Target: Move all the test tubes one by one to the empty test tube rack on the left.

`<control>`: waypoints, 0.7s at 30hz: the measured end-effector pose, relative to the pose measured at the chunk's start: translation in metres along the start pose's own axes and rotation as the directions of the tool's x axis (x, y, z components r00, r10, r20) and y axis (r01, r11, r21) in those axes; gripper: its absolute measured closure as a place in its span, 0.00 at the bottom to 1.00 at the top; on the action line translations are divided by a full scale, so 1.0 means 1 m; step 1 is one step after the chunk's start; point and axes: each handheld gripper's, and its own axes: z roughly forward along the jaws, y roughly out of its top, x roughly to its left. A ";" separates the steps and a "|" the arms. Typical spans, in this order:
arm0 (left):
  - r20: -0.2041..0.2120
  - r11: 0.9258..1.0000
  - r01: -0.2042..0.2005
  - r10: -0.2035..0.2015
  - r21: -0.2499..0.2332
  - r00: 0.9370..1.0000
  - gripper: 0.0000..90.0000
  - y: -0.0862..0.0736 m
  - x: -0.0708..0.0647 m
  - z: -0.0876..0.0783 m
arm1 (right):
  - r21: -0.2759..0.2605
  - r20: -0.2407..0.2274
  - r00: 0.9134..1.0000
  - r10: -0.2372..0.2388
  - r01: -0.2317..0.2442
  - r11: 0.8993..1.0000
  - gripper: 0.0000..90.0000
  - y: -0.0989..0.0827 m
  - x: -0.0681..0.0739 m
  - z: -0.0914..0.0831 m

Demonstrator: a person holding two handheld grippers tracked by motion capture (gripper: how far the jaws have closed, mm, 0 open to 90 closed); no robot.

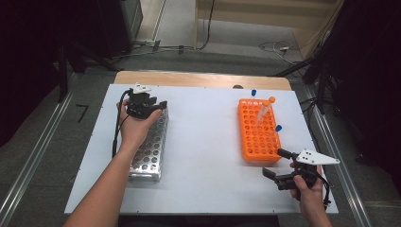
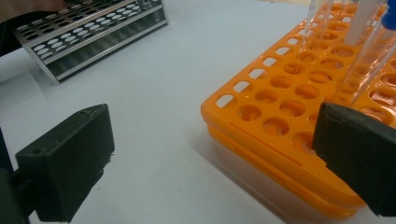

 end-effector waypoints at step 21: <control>0.124 0.992 0.018 -0.002 -0.127 0.992 0.10 -0.030 -0.032 -0.066 | -0.006 0.007 1.000 0.000 0.000 1.000 0.00 0.004 0.006 0.004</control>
